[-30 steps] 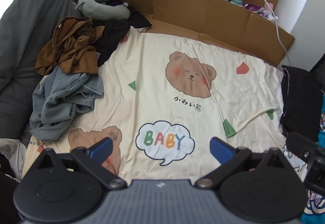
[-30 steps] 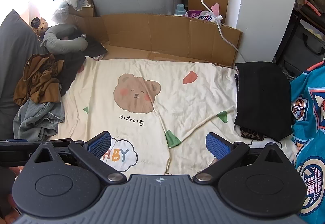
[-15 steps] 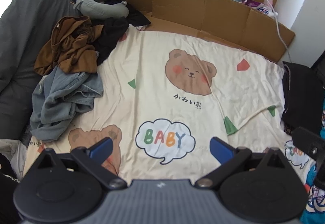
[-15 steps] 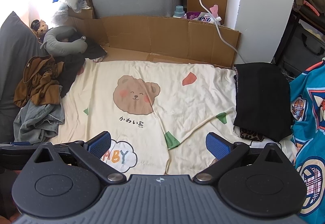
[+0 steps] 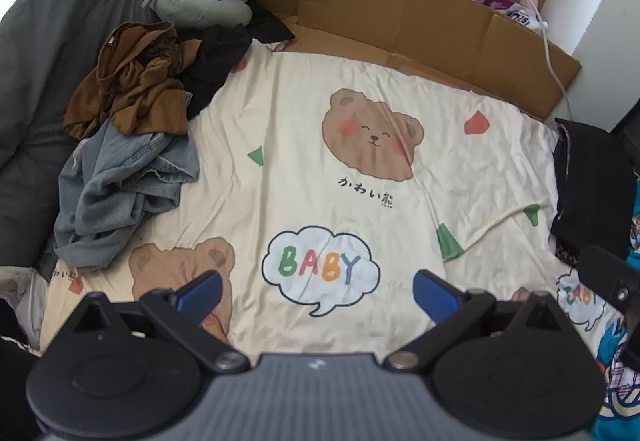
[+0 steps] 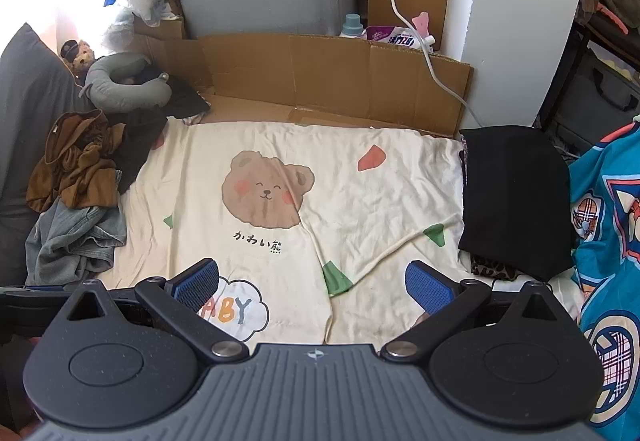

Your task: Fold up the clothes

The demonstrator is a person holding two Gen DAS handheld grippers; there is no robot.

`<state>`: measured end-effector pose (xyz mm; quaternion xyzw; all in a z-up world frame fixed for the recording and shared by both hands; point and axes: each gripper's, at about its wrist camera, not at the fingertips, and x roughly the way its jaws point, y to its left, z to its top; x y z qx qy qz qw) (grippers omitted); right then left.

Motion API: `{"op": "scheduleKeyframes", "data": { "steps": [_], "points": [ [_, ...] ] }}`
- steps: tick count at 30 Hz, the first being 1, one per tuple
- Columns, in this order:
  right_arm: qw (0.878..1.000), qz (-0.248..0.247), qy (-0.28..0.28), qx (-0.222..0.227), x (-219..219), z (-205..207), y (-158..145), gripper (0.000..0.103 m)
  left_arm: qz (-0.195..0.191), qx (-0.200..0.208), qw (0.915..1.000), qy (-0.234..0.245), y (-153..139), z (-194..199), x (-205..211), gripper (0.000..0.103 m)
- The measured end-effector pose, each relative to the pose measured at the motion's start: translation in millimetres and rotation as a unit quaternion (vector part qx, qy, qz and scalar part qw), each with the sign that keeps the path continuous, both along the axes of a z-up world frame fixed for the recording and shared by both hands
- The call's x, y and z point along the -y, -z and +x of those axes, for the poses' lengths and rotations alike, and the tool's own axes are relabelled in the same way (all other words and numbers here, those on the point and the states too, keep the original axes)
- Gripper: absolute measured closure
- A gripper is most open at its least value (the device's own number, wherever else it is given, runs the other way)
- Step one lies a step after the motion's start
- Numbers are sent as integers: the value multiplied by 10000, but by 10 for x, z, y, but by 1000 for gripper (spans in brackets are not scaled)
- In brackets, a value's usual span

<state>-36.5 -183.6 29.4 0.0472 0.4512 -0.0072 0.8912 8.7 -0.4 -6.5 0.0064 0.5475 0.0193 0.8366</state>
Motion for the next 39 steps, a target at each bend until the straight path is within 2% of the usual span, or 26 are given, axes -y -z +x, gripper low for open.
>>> {"op": "scheduleKeyframes", "data": {
  "steps": [16,21,27,36,39],
  "points": [
    [10000,-35,76,-25,3,50,30,0,-32,248,9997,54,-95,-9,-6,1],
    [9999,-33,95,41,19,46,6,0,-113,166,9998,-16,-97,8,-14,1],
    [9999,-68,59,140,33,38,-42,0,-38,361,9993,9,-179,11,37,1],
    [9997,-40,207,158,99,56,-56,0,-95,84,9999,71,-175,97,76,1],
    [9996,76,252,118,116,88,-58,0,-151,94,9998,120,-266,146,56,1]
  ]
}}
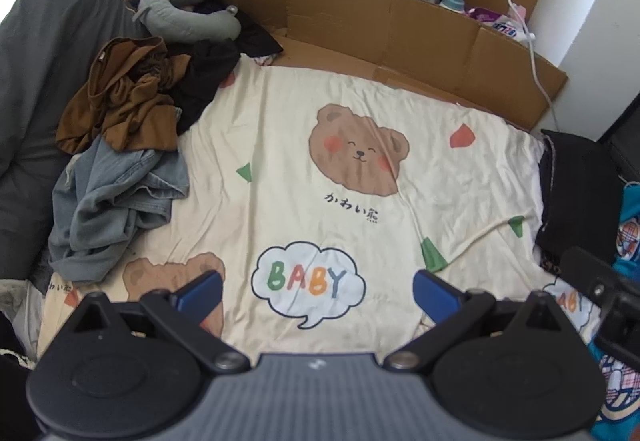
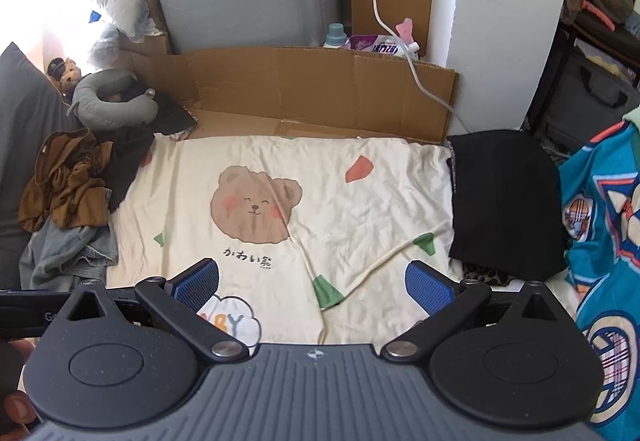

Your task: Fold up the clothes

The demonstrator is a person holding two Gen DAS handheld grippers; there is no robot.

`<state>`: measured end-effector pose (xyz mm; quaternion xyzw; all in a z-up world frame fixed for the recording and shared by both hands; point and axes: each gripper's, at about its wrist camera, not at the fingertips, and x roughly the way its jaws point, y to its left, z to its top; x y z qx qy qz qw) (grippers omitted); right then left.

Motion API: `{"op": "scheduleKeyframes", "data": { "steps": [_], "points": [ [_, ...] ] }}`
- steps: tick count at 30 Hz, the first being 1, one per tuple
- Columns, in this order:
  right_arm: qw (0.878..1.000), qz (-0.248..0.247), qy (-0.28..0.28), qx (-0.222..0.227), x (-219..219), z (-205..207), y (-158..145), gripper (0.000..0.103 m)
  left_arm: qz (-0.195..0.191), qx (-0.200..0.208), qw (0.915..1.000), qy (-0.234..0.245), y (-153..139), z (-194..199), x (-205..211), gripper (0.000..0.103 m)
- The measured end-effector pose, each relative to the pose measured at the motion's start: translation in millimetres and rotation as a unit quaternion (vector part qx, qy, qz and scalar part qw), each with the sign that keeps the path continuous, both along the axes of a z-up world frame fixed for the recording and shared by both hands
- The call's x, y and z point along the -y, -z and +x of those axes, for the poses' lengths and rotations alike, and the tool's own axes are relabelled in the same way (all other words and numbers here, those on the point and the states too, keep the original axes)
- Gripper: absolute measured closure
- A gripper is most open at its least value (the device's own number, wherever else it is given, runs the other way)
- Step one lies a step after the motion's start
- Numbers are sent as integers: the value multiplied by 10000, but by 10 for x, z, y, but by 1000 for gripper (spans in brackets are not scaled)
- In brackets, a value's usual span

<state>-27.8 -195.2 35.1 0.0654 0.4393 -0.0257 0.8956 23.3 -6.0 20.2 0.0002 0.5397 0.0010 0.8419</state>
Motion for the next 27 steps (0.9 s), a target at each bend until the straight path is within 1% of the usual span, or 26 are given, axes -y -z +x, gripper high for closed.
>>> {"op": "scheduleKeyframes", "data": {
  "steps": [3,6,12,15,18,21,27],
  "points": [
    [10000,56,-40,46,-4,31,-36,0,0,159,9999,62,-155,46,-23,1],
    [9998,85,-152,48,-13,61,-56,0,-57,99,9999,105,-275,103,-66,1],
    [9995,216,-239,41,-19,92,-80,0,133,334,9988,335,-572,168,-201,1],
    [9989,190,-402,168,-78,98,-115,0,131,435,9985,293,-762,251,-352,1],
    [9981,260,-489,264,-114,113,-173,0,176,632,9975,267,-1001,338,-535,1],
    [9975,239,-518,420,-140,113,-261,0,145,715,9966,384,-1216,423,-725,1],
    [9956,468,-517,620,-125,100,-460,0,517,1009,9934,148,-1608,551,-1137,1]
  ]
}}
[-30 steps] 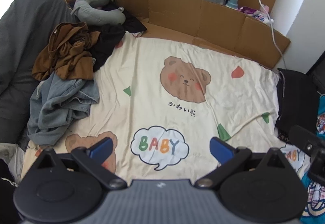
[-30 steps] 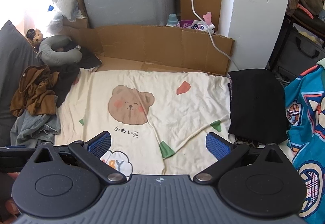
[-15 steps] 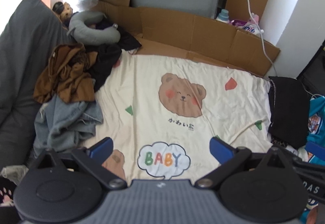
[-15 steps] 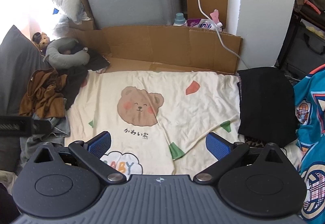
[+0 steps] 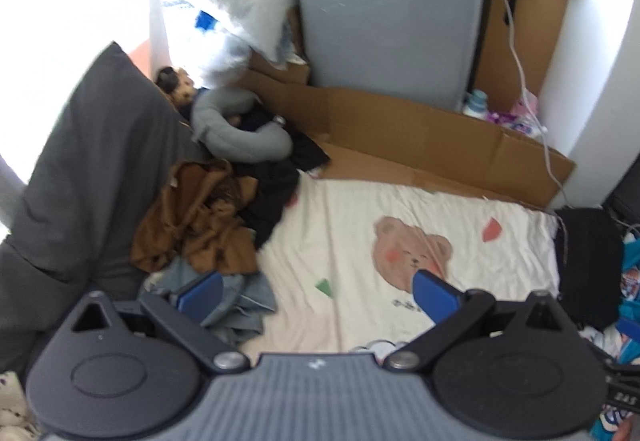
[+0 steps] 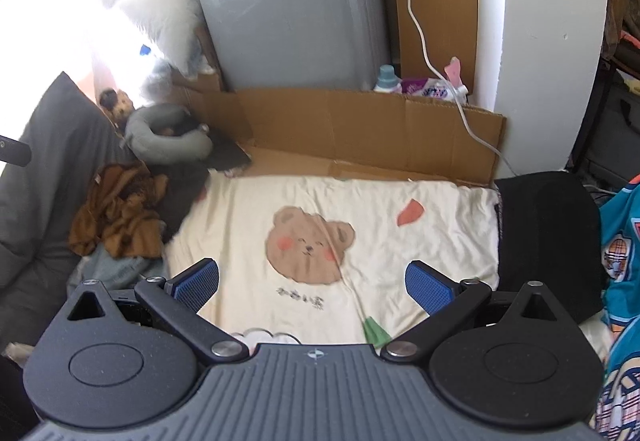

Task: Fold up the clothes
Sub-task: 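Move both tools toward the brown shirt on the clothes pile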

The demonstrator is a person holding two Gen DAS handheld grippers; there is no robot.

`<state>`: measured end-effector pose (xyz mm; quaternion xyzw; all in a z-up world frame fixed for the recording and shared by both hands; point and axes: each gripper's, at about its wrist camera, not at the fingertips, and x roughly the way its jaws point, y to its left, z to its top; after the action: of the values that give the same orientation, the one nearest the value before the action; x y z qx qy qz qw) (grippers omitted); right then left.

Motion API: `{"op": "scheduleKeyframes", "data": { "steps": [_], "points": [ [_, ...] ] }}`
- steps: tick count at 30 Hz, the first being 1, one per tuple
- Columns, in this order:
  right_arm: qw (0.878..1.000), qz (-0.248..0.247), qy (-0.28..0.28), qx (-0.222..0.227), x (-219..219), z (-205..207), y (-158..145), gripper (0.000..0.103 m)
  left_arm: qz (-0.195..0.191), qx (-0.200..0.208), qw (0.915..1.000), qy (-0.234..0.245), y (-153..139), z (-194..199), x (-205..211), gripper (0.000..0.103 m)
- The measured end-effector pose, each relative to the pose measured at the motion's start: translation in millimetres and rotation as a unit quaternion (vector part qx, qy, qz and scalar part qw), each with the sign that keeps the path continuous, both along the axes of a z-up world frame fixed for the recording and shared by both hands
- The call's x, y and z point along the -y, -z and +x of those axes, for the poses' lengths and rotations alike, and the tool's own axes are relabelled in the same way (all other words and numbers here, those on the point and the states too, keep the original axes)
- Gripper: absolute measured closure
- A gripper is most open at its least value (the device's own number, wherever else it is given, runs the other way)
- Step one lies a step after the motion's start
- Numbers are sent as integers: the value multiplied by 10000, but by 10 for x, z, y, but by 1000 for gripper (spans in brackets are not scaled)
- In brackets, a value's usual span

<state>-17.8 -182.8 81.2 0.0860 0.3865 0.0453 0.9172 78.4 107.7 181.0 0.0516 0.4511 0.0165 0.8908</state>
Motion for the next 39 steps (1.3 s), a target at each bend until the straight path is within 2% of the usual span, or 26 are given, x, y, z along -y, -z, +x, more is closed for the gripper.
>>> {"op": "scheduleKeyframes", "data": {
  "steps": [3,7,19,25,32,39],
  "points": [
    [9999,93,26,130,16,-19,-91,0,152,145,9998,-55,-166,30,-187,1],
    [9993,287,102,200,55,-9,-187,0,138,471,9988,-59,-371,7,-422,1],
    [9995,216,-134,211,-143,177,-370,0,327,648,9971,-233,-577,31,-1069,1],
    [9991,295,-158,242,-276,293,-340,0,447,678,9963,-286,-488,54,-1375,1],
    [9989,239,-285,288,-463,453,-182,0,196,623,9976,-226,-253,128,-1649,1],
    [9981,303,-450,278,-612,674,84,1,8,596,9980,-190,110,281,-1877,4]
  ]
}}
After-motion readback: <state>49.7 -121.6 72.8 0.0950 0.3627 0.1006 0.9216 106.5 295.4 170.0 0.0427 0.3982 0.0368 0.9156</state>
